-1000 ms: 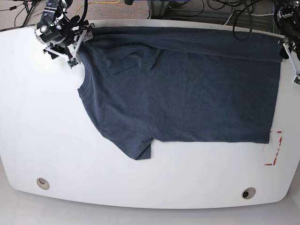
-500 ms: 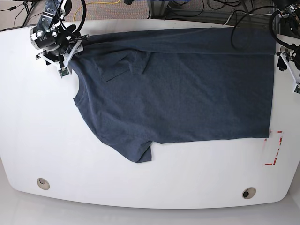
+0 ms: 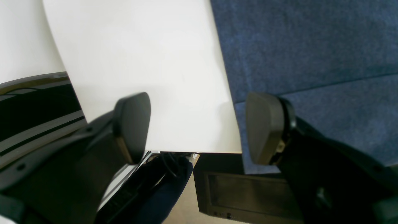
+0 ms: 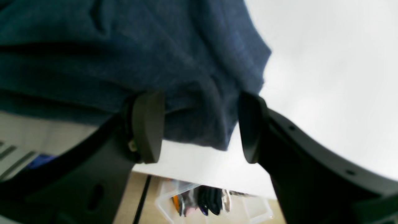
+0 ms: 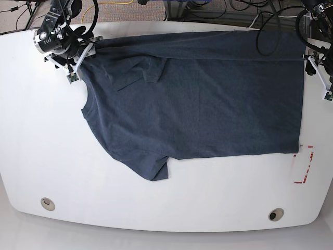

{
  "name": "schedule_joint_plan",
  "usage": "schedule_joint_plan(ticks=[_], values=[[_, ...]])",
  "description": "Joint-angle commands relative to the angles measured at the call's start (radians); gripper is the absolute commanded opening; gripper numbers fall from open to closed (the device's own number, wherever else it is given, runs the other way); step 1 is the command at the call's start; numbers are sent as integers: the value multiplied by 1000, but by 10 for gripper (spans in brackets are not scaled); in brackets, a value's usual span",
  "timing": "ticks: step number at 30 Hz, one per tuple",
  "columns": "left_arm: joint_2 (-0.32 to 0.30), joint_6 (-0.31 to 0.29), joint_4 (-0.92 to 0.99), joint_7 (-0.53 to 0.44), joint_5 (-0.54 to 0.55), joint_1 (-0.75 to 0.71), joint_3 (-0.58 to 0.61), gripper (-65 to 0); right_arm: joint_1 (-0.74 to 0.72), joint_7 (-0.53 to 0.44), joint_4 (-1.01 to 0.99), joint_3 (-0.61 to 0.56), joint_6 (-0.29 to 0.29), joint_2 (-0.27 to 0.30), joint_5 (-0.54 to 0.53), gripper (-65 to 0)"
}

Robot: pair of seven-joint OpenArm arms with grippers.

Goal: Layout the t-shirt on the table in an organized manner, then fold the t-shirt properly

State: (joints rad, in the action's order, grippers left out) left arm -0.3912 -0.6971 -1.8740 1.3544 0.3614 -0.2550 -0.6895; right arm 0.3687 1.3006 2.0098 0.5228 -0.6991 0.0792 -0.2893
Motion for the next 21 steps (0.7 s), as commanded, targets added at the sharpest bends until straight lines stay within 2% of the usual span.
schedule_joint_plan(ticks=[1,6,10,12,16,19,21], values=[[-22,-1,-16,-6,4,4,-8,-221,5,-25,18,1,1,31,-80,-296],[5,-1,-17,-6,6,3,27,-222,-12,-26,18,-2,1,32,-182,-300],[47,-1,-20,-6,4,-2,18,-240,-27,-26,18,-3,1,27,-190,-301],[70,-1,-20,-6,4,-2,4,-285,-37,-28,16,-3,1,27,-190,-301],[119,-1,-19,-10,-2,-2,-52,-447,-50,-29,15,-3,1,27,-189,-317],[145,-1,-17,-34,-48,-19,-60,-535,-53,-46,13,-5,1,27,-189,-403],[168,-1,-19,-62,-95,-34,-54,-549,-49,-65,1,-7,1,27,-189,-479]])
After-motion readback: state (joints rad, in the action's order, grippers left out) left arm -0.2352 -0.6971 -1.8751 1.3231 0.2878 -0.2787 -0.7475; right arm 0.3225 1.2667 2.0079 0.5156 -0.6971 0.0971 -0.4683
